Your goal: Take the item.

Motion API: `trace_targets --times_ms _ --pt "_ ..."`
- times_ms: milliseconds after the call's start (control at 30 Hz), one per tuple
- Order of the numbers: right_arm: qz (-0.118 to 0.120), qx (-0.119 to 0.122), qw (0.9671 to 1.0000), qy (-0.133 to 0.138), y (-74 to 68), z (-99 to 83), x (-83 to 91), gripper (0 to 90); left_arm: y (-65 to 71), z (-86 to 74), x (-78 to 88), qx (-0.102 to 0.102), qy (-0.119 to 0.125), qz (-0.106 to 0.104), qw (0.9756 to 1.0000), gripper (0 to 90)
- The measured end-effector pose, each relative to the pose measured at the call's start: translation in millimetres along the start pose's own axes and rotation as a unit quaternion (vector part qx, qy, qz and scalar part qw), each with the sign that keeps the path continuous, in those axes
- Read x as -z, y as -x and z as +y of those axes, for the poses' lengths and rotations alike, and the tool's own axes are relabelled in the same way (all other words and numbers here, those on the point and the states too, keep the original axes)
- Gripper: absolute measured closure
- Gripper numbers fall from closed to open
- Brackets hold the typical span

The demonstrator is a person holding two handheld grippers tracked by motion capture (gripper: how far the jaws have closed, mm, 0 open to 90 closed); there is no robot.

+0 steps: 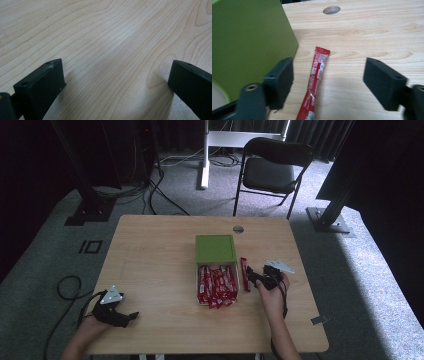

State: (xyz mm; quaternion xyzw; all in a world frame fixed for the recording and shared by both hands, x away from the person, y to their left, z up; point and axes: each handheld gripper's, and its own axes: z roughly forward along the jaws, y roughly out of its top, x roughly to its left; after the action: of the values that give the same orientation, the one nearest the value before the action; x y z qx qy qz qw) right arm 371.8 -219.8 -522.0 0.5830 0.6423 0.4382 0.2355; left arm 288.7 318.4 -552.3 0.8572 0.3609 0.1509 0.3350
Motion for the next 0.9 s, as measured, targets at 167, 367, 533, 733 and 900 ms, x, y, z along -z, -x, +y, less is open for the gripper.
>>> trace_targets --times_ms 167,367,533,733,900 --pt "0.003 0.028 0.9991 -0.030 9.9 -2.3 6.0 18.8 0.0 0.0 0.0 0.000 0.000 0.000 1.0000 1.5" --pt "-0.008 0.035 0.9986 -0.040 21.9 -7.3 10.8 18.8 0.0 0.0 0.0 0.000 0.000 0.000 1.0000 1.5" --pt "-0.013 0.045 0.9977 -0.048 31.9 -11.2 15.9 18.8 0.0 0.0 0.0 0.000 0.000 0.000 1.0000 1.5" --pt "-0.009 0.050 0.9972 -0.054 39.8 -15.5 21.9 18.8 0.0 0.0 0.0 0.000 0.000 0.000 1.0000 1.5" --pt "0.005 0.062 0.9962 -0.061 49.3 -21.8 28.2 19.0 0.0 0.0 0.0 0.000 0.000 0.000 1.0000 1.5"
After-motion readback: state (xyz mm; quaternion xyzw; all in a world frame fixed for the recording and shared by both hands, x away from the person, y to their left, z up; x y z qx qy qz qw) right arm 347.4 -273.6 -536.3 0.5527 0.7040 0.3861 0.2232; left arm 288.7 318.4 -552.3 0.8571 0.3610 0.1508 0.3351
